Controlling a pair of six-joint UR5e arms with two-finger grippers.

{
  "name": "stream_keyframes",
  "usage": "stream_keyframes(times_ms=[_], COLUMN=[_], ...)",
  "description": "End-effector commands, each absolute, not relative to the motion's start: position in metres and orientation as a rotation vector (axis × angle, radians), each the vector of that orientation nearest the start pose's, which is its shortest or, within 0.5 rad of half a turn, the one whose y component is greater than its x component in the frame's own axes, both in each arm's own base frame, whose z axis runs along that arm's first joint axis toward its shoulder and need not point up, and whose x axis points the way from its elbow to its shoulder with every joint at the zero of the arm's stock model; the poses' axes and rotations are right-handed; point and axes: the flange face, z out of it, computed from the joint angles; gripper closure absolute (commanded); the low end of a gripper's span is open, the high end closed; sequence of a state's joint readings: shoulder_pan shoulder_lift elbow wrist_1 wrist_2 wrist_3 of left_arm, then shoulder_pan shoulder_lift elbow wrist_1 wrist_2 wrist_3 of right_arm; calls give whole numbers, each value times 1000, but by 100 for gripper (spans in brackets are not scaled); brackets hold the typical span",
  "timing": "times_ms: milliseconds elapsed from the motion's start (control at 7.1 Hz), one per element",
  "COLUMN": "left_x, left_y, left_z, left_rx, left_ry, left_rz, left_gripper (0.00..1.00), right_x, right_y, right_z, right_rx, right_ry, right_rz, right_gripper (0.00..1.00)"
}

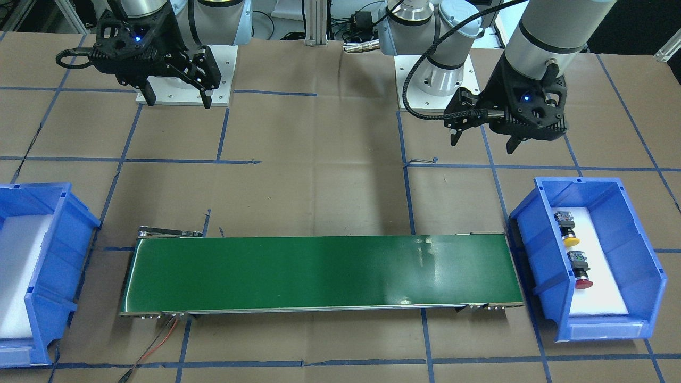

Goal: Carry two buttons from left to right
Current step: 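Move the left gripper from above the conveyor toward the blue bin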

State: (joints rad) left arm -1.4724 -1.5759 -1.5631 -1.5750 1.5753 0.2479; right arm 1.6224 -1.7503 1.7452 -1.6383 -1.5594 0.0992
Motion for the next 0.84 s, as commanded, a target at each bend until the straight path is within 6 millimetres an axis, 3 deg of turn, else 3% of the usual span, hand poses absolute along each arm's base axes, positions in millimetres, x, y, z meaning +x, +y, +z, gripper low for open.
stream_keyframes(times_ms=[0,282,422,563,704], left_x=[27,163,203,228,240], left_y=[-512,-498,-490,-492,-495], left_z=[488,470,459,447,435], left_rx=[117,-27,-109,-29,-29], left_ry=[3141,3179,3201,3202,3207], left_rz=[-1,31,44,35,38], left_gripper=[0,0,0,1,1], right_x=[156,156,156,157,157], right_y=[-415,-417,-417,-419,-419], right_z=[491,489,489,488,489], right_rx=[74,74,74,74,74], right_ry=[3121,3123,3121,3121,3121], right_rz=[-113,-111,-113,-111,-113], right_gripper=[0,0,0,0,0])
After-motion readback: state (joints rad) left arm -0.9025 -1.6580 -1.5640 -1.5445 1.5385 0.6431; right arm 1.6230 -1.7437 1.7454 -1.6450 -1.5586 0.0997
